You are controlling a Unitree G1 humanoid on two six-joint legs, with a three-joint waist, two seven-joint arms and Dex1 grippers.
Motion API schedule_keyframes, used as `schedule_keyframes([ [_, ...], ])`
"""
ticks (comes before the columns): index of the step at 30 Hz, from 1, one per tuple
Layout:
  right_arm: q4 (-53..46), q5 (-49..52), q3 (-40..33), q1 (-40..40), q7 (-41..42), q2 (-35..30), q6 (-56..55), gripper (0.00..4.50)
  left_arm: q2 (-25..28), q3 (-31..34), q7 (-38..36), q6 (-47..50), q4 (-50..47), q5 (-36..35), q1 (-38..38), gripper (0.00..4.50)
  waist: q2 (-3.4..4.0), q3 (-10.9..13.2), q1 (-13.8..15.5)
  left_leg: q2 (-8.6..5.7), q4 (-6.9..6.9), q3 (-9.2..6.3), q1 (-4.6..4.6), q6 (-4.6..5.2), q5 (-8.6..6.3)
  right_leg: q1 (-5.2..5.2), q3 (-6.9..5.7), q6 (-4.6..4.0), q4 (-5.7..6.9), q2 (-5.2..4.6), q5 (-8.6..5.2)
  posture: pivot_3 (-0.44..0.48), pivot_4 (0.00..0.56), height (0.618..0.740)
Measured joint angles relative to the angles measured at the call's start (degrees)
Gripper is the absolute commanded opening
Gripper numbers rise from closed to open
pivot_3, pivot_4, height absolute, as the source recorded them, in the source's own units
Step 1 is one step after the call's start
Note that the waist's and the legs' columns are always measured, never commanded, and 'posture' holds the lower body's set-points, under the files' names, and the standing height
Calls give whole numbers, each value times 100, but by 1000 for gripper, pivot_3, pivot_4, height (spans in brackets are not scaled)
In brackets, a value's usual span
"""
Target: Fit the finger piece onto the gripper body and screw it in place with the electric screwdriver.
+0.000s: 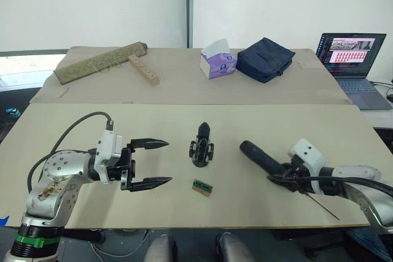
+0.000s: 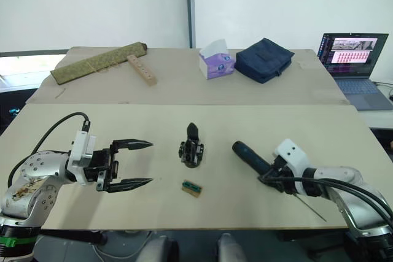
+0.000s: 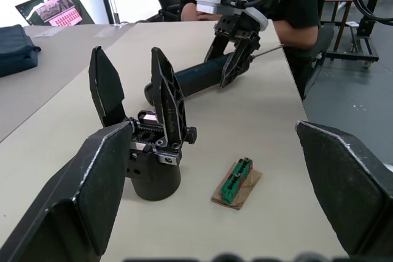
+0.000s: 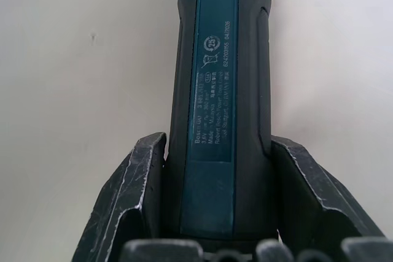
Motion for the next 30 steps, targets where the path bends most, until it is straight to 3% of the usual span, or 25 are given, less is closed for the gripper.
schedule_keyframes([
  [4,225,-57,-4,-23,145,-50,-267,4473,0,0,44,22,0,-1,32,4500,-4,1,-1,1,0,1,5,0,0,3,0,1,1,0,-1,0,150,740],
  [8,263,24,-113,-146,443,-421,-283,4473,-2,0,67,28,0,-2,32,4500,-4,1,-2,0,0,1,3,0,0,2,1,0,1,0,0,0,150,740],
  [14,-269,761,-344,-946,1342,-1909,955,4473,-2,-75,30,31,20,0,-14,4500,-3,6,-9,9,0,0,9,0,0,1,-4,-6,4,3,-3,0,150,740],
  [18,-583,880,450,-1832,1471,-2705,2189,4473,-2,-182,-38,24,78,23,-124,4500,-3,6,-3,14,-2,3,6,-1,-1,-9,-7,-35,6,1,-17,0,150,740],
  [21,-720,826,1484,-2614,1509,-2735,2980,4473,-5,-280,-108,3,117,76,-165,4500,-6,7,-5,13,-2,7,-1,-1,-1,-18,-6,-42,5,-5,-15,0,150,740],
  [24,-693,747,2341,-3390,1401,-2264,3555,4473,-54,-391,-124,-24,146,120,-166,4500,-9,9,-36,14,-1,12,-4,-1,-1,-24,-2,-32,6,-4,0,0,150,740],
  [30,-354,254,3493,-4102,857,-1523,3963,4473,-72,-449,-104,-36,129,137,-124,4500,-10,10,-4,10,-1,10,-13,-1,0,-34,-4,-31,12,-3,1,0,150,740],
])
